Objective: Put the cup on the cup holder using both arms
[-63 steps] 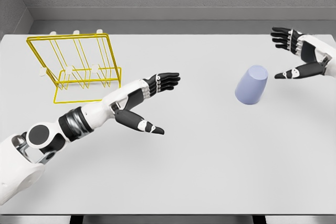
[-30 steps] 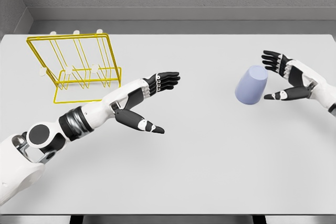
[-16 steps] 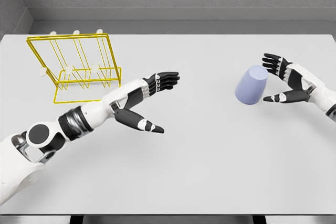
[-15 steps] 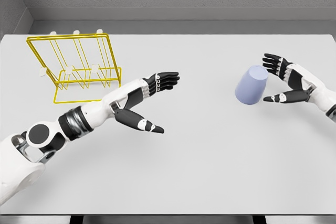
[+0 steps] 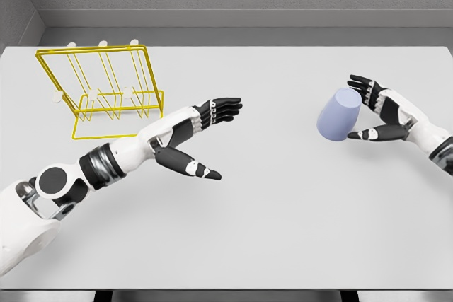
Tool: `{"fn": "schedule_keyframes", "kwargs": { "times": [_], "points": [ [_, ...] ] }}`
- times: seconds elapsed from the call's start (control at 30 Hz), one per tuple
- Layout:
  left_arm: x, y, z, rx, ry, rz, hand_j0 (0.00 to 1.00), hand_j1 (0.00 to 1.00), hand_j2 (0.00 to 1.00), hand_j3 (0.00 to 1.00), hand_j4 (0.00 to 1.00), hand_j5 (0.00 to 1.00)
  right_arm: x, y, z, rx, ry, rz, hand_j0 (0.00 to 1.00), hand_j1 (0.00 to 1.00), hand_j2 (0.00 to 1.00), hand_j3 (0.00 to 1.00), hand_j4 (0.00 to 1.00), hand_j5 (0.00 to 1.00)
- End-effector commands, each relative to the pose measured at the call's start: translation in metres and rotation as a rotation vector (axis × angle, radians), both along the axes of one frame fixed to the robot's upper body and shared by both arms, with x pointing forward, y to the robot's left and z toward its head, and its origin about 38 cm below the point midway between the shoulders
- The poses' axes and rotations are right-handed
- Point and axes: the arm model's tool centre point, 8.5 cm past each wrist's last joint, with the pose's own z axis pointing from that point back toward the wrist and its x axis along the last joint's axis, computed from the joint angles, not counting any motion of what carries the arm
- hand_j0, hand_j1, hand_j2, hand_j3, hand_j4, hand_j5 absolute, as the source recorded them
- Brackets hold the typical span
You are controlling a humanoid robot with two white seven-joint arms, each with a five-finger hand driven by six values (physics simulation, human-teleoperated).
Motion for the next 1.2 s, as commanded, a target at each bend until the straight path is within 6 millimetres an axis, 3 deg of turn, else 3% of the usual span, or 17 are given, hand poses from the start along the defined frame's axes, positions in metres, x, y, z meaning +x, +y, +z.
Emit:
{"fn": "schedule_keyframes", "kwargs": {
  "times": [0.0, 0.93, 1.17],
  "points": [
    [0.000, 0.000, 0.001, -0.004, 0.002, -0.001, 1.00, 1.00, 1.00, 1.00, 1.00, 1.00, 0.000, 0.002, -0.002, 0.010, 0.002, 0.000, 1.00, 1.00, 1.00, 1.00, 1.00, 1.00],
    [0.000, 0.001, 0.001, -0.007, 0.001, 0.004, 1.00, 1.00, 1.00, 1.00, 1.00, 1.00, 0.003, 0.027, -0.013, 0.051, 0.012, 0.025, 1.00, 1.00, 1.00, 1.00, 1.00, 1.00],
    [0.000, 0.002, 0.001, -0.007, 0.003, 0.004, 1.00, 1.00, 1.00, 1.00, 1.00, 1.00, 0.004, 0.030, -0.013, 0.058, 0.010, 0.029, 0.83, 0.83, 0.83, 0.83, 0.83, 0.83]
  ]
}}
